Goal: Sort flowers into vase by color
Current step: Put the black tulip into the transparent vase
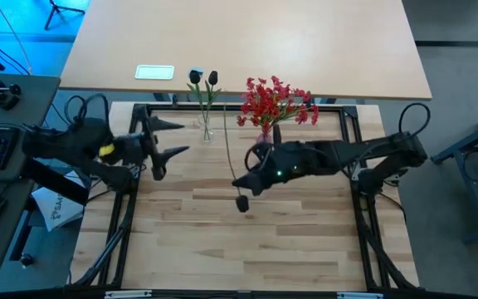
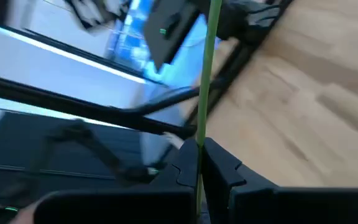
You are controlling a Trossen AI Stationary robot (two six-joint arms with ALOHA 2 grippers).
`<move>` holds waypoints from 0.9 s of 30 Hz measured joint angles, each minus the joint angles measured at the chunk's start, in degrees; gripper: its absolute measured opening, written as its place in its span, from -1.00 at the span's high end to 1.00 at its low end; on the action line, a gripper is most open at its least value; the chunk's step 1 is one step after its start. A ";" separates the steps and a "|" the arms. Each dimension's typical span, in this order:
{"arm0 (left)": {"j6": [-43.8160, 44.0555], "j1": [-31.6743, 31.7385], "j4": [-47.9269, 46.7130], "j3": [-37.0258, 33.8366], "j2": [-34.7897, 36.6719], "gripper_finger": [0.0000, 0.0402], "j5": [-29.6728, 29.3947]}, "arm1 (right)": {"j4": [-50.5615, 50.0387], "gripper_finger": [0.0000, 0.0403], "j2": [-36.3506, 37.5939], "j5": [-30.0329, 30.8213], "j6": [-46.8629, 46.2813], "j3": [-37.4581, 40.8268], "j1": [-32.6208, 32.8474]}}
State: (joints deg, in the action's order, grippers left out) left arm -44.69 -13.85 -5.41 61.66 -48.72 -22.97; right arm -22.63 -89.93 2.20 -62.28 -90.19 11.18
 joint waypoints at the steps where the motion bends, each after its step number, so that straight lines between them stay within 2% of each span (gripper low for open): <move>1: -5.66 -1.51 -0.69 0.78 -0.73 -0.15 -1.59 | 1.38 1.00 0.00 -1.13 -1.21 0.02 -0.60; 7: -38.73 -8.83 -2.07 1.72 -6.35 -0.15 -5.27 | 12.02 1.00 0.00 -4.74 -5.22 0.04 -3.67; 9: -45.87 -10.09 -2.63 1.72 -8.75 -0.15 -7.08 | 12.61 1.00 0.00 -5.35 -6.58 0.04 -4.08; 15: -48.43 -10.59 3.05 1.89 -14.17 -0.15 -12.34 | 11.84 1.00 -0.51 -5.49 -9.61 0.04 -3.36; 27: -47.75 -10.59 6.24 1.95 -17.43 -0.15 -12.91 | 17.45 1.00 -5.18 -10.16 -11.89 0.15 -2.93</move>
State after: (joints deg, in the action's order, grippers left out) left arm -92.43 -24.45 0.83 63.61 -66.15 -35.89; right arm -5.18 -95.11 -7.97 -74.16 -90.04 8.25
